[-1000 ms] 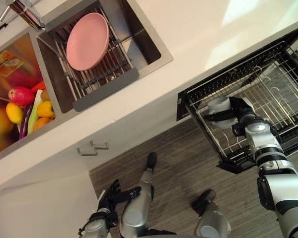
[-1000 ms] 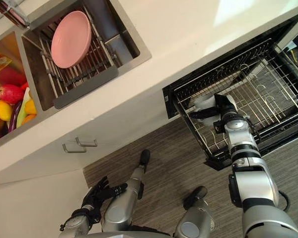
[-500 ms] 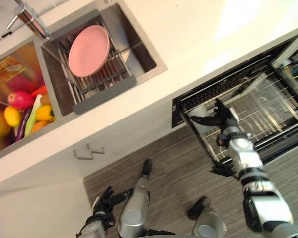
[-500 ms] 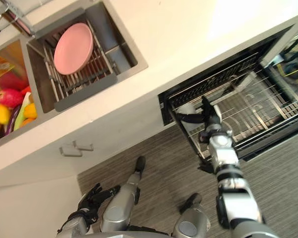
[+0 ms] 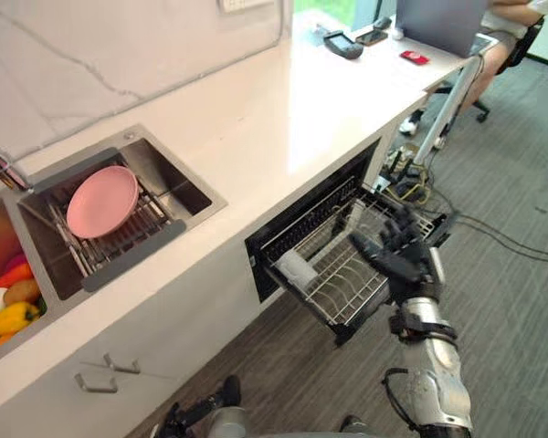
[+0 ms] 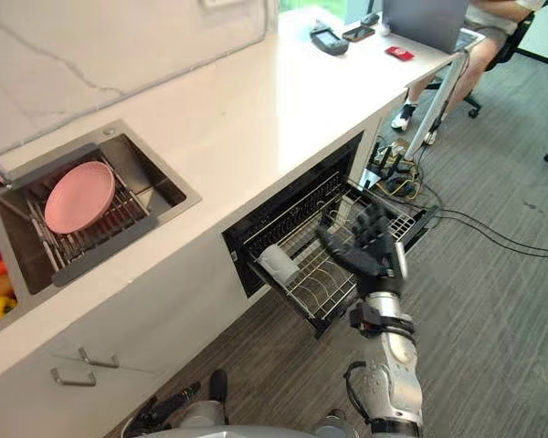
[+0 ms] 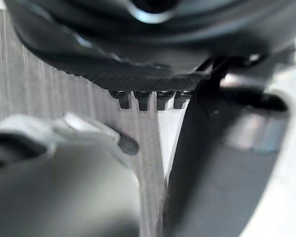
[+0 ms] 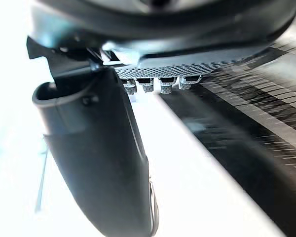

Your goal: Walk over to the sink, pick up the cup, carry it to the dishwasher, place the cup inside the dishwasher, then close the dishwasher door

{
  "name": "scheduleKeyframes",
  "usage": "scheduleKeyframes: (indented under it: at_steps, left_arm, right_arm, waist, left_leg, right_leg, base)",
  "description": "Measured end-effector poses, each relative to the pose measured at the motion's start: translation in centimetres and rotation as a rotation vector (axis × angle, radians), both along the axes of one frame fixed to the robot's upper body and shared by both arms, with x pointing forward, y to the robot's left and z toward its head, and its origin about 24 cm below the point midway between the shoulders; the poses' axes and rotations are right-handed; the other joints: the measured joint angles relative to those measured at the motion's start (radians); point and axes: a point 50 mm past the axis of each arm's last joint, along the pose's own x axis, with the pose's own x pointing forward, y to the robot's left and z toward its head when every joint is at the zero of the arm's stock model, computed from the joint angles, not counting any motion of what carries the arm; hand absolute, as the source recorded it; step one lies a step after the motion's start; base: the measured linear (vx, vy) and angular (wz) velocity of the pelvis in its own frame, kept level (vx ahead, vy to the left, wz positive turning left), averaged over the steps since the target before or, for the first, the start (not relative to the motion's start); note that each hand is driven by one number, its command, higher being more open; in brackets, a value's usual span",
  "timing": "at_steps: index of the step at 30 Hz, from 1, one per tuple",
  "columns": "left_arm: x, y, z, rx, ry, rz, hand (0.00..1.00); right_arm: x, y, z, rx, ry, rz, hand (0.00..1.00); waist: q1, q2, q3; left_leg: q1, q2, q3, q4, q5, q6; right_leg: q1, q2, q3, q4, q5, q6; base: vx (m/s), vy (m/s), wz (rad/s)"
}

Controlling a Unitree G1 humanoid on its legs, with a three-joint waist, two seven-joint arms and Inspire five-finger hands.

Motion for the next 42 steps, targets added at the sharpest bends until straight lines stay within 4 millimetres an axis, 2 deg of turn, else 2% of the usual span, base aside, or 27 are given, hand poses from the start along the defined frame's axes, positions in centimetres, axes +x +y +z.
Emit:
scheduleKeyframes:
  at_steps: [1,3,7,9,10,11,12,13,14,15,16,17,18,19,20,21,22,24,26,27,29,30,37,42]
  left_arm:
    - [-0.3,0.1,-0.1,0.001,0.012,-0.002,1.0]
    - [-0.8,-0.2,-0.4,-0.016,0.033,-0.005,1.0]
    - [-1.6,-0.5,-0.7,-0.033,0.06,-0.059,1.0]
    - [-1.4,-0.3,-0.6,-0.022,0.058,-0.098,1.0]
    - [-1.2,-0.1,-0.6,-0.015,0.057,-0.125,1.0]
    - [-1.0,0.5,-0.5,-0.009,0.047,-0.137,1.0]
    - [-0.8,0.8,-0.4,-0.003,0.041,-0.15,1.0]
    - [-0.6,0.8,-0.4,0.0,0.038,-0.173,1.0]
    - [-0.6,0.8,-0.4,0.001,0.046,-0.188,1.0]
    - [-0.6,0.9,-0.4,0.003,0.046,-0.19,1.0]
    - [-0.5,1.3,-0.3,0.018,0.049,-0.205,1.0]
    - [0.0,2.0,-0.1,0.04,0.054,-0.22,1.0]
    - [0.2,2.2,-0.1,0.043,0.058,-0.223,1.0]
    - [0.4,2.3,-0.1,0.041,0.077,-0.23,1.0]
    - [0.7,2.2,-0.1,0.04,0.089,-0.248,1.0]
    - [0.7,2.2,-0.1,0.042,0.101,-0.263,1.0]
    - [0.5,2.2,-0.2,0.046,0.121,-0.288,1.0]
    - [0.4,2.3,-0.2,0.057,0.135,-0.303,1.0]
    - [0.1,2.4,-0.2,0.066,0.146,-0.309,1.0]
    - [0.0,2.1,-0.3,0.062,0.152,-0.307,1.0]
    - [-0.5,1.4,-0.5,0.051,0.155,-0.315,1.0]
    - [-0.8,0.2,-0.7,0.058,0.165,-0.392,1.0]
    - [-0.7,0.2,-0.7,0.044,0.163,-0.375,1.0]
    - [-0.9,0.0,-0.8,-0.01,0.147,-0.248,1.0]
  right_arm:
    - [-0.6,-0.6,1.4,-0.029,-0.082,-0.037,1.0]
    - [-1.0,-1.0,3.6,-0.082,-0.205,-0.051,1.0]
    - [-0.1,1.2,6.7,-0.09,-0.392,0.056,1.0]
    - [0.3,2.2,7.1,-0.077,-0.41,0.1,1.0]
    - [0.5,2.7,7.0,-0.067,-0.41,0.125,1.0]
    - [0.7,3.0,6.8,-0.055,-0.397,0.138,1.0]
    - [0.8,3.0,6.5,-0.054,-0.383,0.142,1.0]
    - [1.1,3.0,6.1,-0.063,-0.348,0.155,1.0]
    - [1.5,2.9,5.1,-0.041,-0.291,0.169,1.0]
    - [1.6,2.9,4.7,-0.025,-0.268,0.177,1.0]
    - [1.8,3.2,4.2,-0.005,-0.239,0.191,1.0]
    - [2.0,3.9,4.0,0.013,-0.23,0.219,1.0]
    - [2.1,4.2,4.0,0.016,-0.226,0.237,1.0]
    - [2.2,4.7,3.9,0.019,-0.214,0.262,1.0]
    - [2.2,4.8,3.8,0.024,-0.206,0.27,1.0]
    - [2.2,4.8,3.8,0.03,-0.202,0.272,1.0]
    - [2.2,4.7,3.7,0.038,-0.194,0.273,1.0]
    - [2.2,4.3,3.6,0.049,-0.185,0.273,1.0]
    - [2.2,4.2,3.6,0.046,-0.185,0.276,1.0]
    - [2.2,4.0,3.5,0.042,-0.178,0.271,1.0]
    - [2.2,3.7,3.2,0.043,-0.164,0.251,1.0]
    - [2.0,2.4,2.0,0.051,-0.103,0.181,1.0]
    - [2.0,2.4,2.0,0.051,-0.103,0.183,1.0]
    - [2.2,2.4,1.6,0.066,-0.041,0.148,1.0]
  waist:
    - [-0.021,0.001,-0.001]
    - [-0.026,0.013,-0.012]
    - [-0.004,0.004,-0.023]
    - [-0.002,-0.007,-0.019]
    - [-0.001,-0.019,-0.019]
    - [0.004,-0.05,-0.022]
    - [0.005,-0.065,-0.021]
    - [0.0,-0.07,-0.015]
    - [0.002,-0.074,-0.016]
    - [0.004,-0.077,-0.018]
    - [0.008,-0.079,-0.022]
    - [0.008,-0.109,-0.018]
    - [0.01,-0.12,-0.015]
    - [0.015,-0.125,-0.016]
    - [0.02,-0.123,-0.015]
    - [0.021,-0.124,-0.015]
    - [0.017,-0.123,-0.015]
    - [0.009,-0.124,-0.017]
    - [0.002,-0.133,-0.03]
    - [0.0,-0.119,-0.035]
    - [0.006,-0.082,-0.05]
    - [-0.029,-0.021,-0.048]
    - [-0.025,-0.021,-0.048]
    - [0.005,-0.023,-0.048]
  left_leg:
    - [-0.005,0.004,0.065,0.0,0.003,0.004]
    - [-0.016,-0.006,0.089,0.0,0.045,0.019]
    - [-0.013,-0.076,0.102,0.0,0.03,0.046]
    - [-0.01,-0.098,0.104,0.0,0.027,0.053]
    - [-0.006,-0.119,0.109,0.0,0.025,0.056]
    - [-0.015,-0.159,0.128,0.067,0.004,0.085]
    - [-0.03,-0.182,0.138,0.131,-0.049,0.104]
    - [-0.037,-0.201,0.131,0.18,-0.115,0.144]
    - [-0.019,-0.202,0.097,0.178,-0.129,0.161]
    - [-0.008,-0.198,0.082,0.169,-0.131,0.166]
    - [0.003,-0.194,0.044,0.152,-0.133,0.178]
    - [0.01,-0.19,-0.009,0.133,-0.129,0.193]
    - [0.019,-0.191,-0.032,0.124,-0.126,0.197]
    - [0.036,-0.193,-0.07,0.109,-0.125,0.2]
    - [0.057,-0.204,-0.104,0.096,-0.127,0.207]
    - [0.067,-0.215,-0.124,0.091,-0.131,0.211]
    - [0.079,-0.237,-0.155,0.082,-0.137,0.218]
    - [0.103,-0.263,-0.168,0.071,-0.145,0.217]
    - [0.108,-0.281,-0.146,0.069,-0.166,0.213]
    - [0.115,-0.266,-0.112,0.073,-0.182,0.202]
    - [0.123,-0.242,-0.068,0.08,-0.182,0.177]
    - [0.199,-0.187,0.063,0.009,-0.17,0.142]
    - [0.186,-0.186,0.058,0.023,-0.171,0.141]
    - [0.162,-0.173,0.035,0.068,-0.181,0.128]
  right_leg:
    - [0.017,-0.015,-0.036,-0.002,0.002,0.005]
    - [0.023,-0.033,-0.059,0.0,0.005,0.019]
    - [0.022,-0.108,-0.064,0.019,0.008,0.04]
    - [0.017,-0.141,-0.08,0.066,-0.026,0.022]
    - [0.016,-0.178,-0.102,0.107,-0.059,-0.005]
    - [0.019,-0.231,-0.123,0.15,-0.081,-0.03]
    - [0.024,-0.257,-0.134,0.179,-0.088,-0.06]
    - [0.02,-0.295,-0.134,0.289,-0.074,-0.146]
    - [-0.031,-0.315,-0.06,0.429,0.003,-0.239]
    - [-0.059,-0.313,-0.006,0.48,0.065,-0.256]
    - [-0.112,-0.274,0.105,0.57,0.085,-0.203]
    - [-0.148,-0.185,0.171,0.624,-0.063,-0.131]
    - [-0.159,-0.141,0.191,0.627,-0.121,-0.126]
    - [-0.178,-0.052,0.203,0.607,-0.201,-0.126]
    - [-0.199,0.002,0.207,0.575,-0.237,-0.125]
    - [-0.217,0.021,0.22,0.556,-0.243,-0.123]
    - [-0.246,0.039,0.256,0.526,-0.242,-0.119]
    - [-0.269,0.033,0.28,0.445,-0.232,-0.111]
    - [-0.254,0.017,0.278,0.313,-0.134,-0.119]
    - [-0.227,0.021,0.266,0.281,-0.094,-0.103]
    - [-0.195,0.045,0.259,0.228,-0.092,-0.103]
    - [-0.086,0.115,0.272,0.065,-0.033,-0.108]
    - [-0.085,0.113,0.259,0.063,-0.033,-0.107]
    - [-0.07,0.114,0.224,0.052,-0.034,-0.108]
  base:
    - [-0.01,0.002,0.73]
    - [0.01,0.062,0.48]
    - [0.01,0.118,0.11]
    - [-0.02,0.063,0.32]
    - [0.0,0.102,0.62]
    - [0.04,0.119,0.63]
    - [0.14,0.174,0.69]
    - [0.14,0.209,0.8]
    - [0.12,0.229,0.8]
    - [0.09,0.24,0.83]
    - [0.14,0.186,0.91]
    - [0.15,0.142,0.97]
    - [0.22,0.104,1.01]
    - [0.23,0.094,0.91]
    - [0.23,0.095,0.97]
    - [0.18,0.047,1.01]
    - [0.18,0.018,1.1]
    - [0.2,-0.017,1.01]
    - [0.23,-0.075,0.64]
    - [0.23,-0.078,0.37]
    - [0.25,-0.051,0.09]
    - [0.13,-0.014,-0.07]
    - [0.0,0.0,0.04]
    - [-0.02,-0.037,0.17]
